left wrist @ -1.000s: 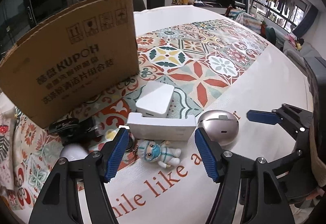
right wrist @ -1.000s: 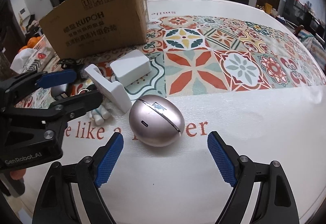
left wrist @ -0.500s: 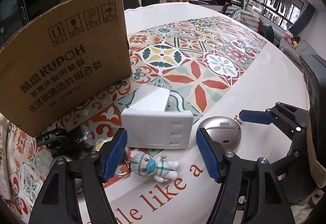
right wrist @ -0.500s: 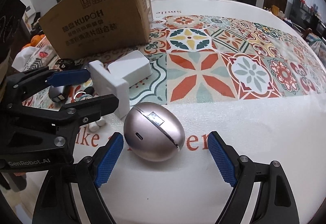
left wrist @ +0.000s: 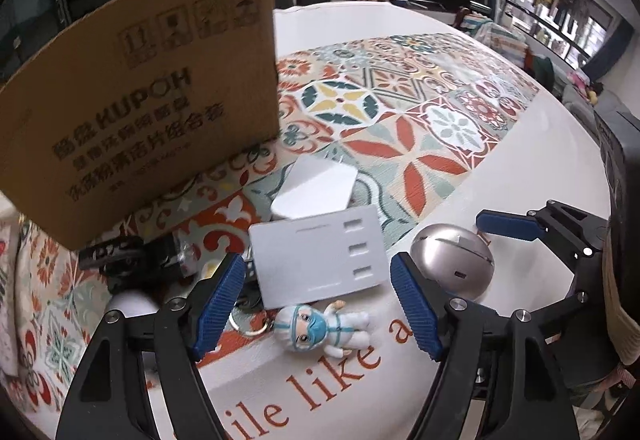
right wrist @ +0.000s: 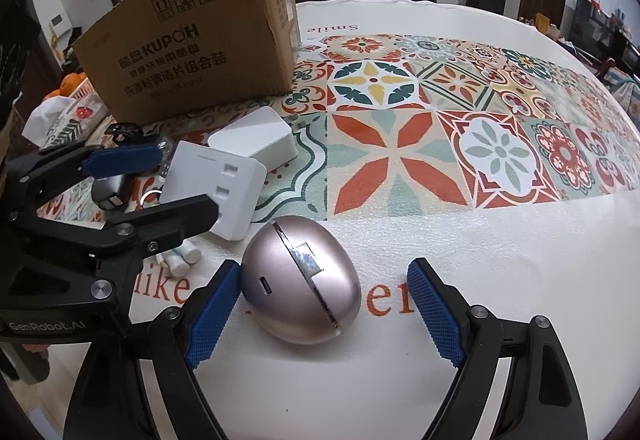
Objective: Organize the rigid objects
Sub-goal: 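Grasp the white power adapter with the left tool while the right tool grasps the silver egg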
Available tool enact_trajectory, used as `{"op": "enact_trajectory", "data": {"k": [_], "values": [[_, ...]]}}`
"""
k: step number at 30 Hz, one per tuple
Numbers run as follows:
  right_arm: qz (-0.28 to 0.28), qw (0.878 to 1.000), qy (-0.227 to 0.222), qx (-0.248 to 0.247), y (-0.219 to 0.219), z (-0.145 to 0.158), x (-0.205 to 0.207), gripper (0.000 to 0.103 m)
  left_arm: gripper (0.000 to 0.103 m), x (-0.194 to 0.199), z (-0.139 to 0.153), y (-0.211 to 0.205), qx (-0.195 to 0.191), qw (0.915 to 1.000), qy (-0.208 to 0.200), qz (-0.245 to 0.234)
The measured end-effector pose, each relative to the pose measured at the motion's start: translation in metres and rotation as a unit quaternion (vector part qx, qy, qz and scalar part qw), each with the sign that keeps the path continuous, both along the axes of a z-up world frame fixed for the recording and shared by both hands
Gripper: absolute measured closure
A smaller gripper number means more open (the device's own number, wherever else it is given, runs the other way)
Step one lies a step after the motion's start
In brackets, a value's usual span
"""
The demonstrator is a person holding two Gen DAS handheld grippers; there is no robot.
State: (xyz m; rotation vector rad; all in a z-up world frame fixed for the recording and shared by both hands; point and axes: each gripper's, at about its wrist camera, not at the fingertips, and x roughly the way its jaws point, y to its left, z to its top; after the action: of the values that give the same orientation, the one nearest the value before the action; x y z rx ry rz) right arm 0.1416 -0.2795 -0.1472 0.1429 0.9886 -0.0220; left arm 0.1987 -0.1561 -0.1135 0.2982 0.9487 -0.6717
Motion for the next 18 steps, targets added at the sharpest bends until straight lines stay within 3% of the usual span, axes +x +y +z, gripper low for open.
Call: {"op": "enact_trajectory", "data": {"k": [7,18], "values": [[0.004,1.0,-0.012,-0.014,0.002,0.0,0.001,0.018,0.024,0.002,-0.01,0.004,0.0,0.9993,0.034,0.016],[-0.001,1.0,-0.022,-0.016,-0.012,-0.002,0.003,0.018,0.023,0.01,-0.018,-0.017,0.028,0.9989,0.033,0.02]]}}
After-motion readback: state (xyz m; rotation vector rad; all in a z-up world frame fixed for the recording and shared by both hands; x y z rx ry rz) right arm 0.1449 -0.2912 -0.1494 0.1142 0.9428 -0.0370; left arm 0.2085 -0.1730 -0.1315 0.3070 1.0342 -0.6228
